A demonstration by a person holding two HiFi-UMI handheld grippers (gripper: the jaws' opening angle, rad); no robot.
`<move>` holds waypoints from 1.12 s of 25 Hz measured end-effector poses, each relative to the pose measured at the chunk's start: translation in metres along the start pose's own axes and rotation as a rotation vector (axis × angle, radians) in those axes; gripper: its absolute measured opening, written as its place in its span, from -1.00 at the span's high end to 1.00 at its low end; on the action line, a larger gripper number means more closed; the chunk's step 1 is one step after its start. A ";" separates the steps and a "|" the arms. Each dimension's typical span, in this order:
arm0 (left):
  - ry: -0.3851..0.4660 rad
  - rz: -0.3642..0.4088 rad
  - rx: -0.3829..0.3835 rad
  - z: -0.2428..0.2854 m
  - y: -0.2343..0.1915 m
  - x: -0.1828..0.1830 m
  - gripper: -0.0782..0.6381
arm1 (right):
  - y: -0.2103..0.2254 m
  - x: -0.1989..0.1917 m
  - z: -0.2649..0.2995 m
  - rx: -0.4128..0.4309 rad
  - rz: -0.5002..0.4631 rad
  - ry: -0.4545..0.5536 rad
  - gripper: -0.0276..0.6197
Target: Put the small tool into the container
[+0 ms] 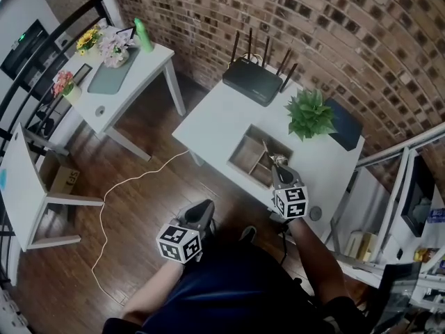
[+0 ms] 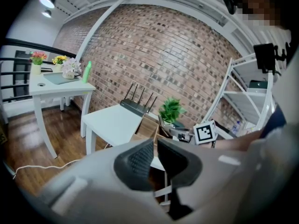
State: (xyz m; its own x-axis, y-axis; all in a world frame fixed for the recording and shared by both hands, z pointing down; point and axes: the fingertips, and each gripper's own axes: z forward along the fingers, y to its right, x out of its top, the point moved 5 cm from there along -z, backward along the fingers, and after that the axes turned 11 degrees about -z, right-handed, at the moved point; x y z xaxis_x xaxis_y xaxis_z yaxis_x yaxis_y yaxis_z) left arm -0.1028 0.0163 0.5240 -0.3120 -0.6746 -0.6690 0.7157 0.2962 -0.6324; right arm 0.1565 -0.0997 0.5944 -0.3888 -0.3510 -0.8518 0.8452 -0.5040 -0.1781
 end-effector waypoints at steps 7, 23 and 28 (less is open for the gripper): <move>0.001 -0.002 -0.011 0.003 -0.003 0.004 0.72 | -0.002 -0.006 0.003 0.000 -0.012 -0.046 0.85; -0.022 0.009 -0.044 0.006 -0.009 0.007 0.72 | -0.014 -0.011 -0.005 -0.012 0.011 -0.065 0.49; -0.034 0.016 -0.045 0.006 -0.007 0.006 0.72 | -0.015 -0.015 -0.012 -0.023 0.042 -0.055 0.45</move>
State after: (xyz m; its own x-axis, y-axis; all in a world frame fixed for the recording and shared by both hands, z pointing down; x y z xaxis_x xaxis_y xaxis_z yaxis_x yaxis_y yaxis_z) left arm -0.1064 0.0059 0.5268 -0.2788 -0.6922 -0.6657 0.6911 0.3367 -0.6396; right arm 0.1537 -0.0773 0.6041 -0.3721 -0.4144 -0.8305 0.8690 -0.4699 -0.1549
